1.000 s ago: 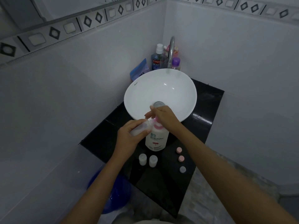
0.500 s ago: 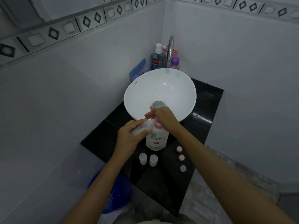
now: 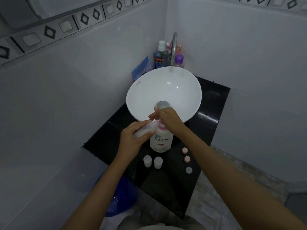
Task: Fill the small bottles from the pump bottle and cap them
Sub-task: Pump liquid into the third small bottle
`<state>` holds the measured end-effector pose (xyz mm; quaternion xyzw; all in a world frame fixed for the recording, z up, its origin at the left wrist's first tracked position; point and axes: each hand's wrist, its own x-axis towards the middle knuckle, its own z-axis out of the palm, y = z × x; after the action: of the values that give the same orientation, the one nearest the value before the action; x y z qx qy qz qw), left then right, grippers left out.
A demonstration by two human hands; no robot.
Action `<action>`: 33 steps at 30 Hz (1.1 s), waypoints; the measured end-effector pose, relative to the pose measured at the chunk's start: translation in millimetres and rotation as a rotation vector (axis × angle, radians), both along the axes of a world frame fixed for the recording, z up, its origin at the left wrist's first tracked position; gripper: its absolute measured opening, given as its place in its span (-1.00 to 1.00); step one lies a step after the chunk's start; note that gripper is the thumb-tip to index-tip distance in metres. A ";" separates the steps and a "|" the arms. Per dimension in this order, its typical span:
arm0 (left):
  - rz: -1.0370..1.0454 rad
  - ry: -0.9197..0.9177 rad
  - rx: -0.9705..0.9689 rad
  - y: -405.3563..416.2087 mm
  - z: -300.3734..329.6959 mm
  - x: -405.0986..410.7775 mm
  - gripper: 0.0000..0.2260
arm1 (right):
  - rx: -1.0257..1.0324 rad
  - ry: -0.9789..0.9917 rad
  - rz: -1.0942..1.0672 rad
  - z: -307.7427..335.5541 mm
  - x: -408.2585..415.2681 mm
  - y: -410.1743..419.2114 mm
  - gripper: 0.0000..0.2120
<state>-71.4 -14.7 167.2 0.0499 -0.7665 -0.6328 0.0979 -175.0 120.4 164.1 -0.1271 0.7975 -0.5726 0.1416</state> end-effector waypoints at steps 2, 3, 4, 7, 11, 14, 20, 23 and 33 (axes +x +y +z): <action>-0.006 0.017 -0.005 -1.3 2.5 -0.6 -0.65 | -0.027 0.018 0.007 5.5 -2.6 1.2 -0.61; -0.006 0.020 -0.003 -1.6 3.5 -0.8 -0.65 | -0.048 0.015 -0.004 6.2 -2.9 0.8 -0.61; -0.004 0.020 0.002 -1.6 4.2 -1.0 -0.65 | -0.069 0.008 -0.021 5.6 -2.8 -0.3 -0.61; -0.001 0.012 0.016 -1.9 2.0 -2.2 -0.64 | -0.069 -0.028 -0.060 -0.3 -0.9 -3.2 -0.60; -0.025 -0.008 -0.006 -1.2 -1.6 -1.9 -0.64 | -0.027 -0.040 -0.059 -10.9 5.1 -3.5 -0.59; -0.022 -0.005 0.003 -0.8 0.3 -1.3 -0.65 | -0.002 -0.045 -0.022 -3.9 2.4 -0.4 -0.61; -0.014 0.038 0.014 -2.7 5.3 -3.9 -0.65 | -0.029 0.027 -0.030 7.0 -1.3 0.2 -0.60; -0.020 0.022 0.015 -2.8 1.4 -4.4 -0.64 | -0.007 -0.015 -0.057 2.1 0.5 -1.6 -0.59; -0.023 0.004 -0.014 -2.1 -4.1 -0.6 -0.63 | 0.051 -0.046 0.000 7.4 1.4 -0.2 -0.60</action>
<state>-72.0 -16.8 163.1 0.0393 -0.7712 -0.6286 0.0923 -173.6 120.1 171.5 -0.1101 0.8084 -0.5547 0.1633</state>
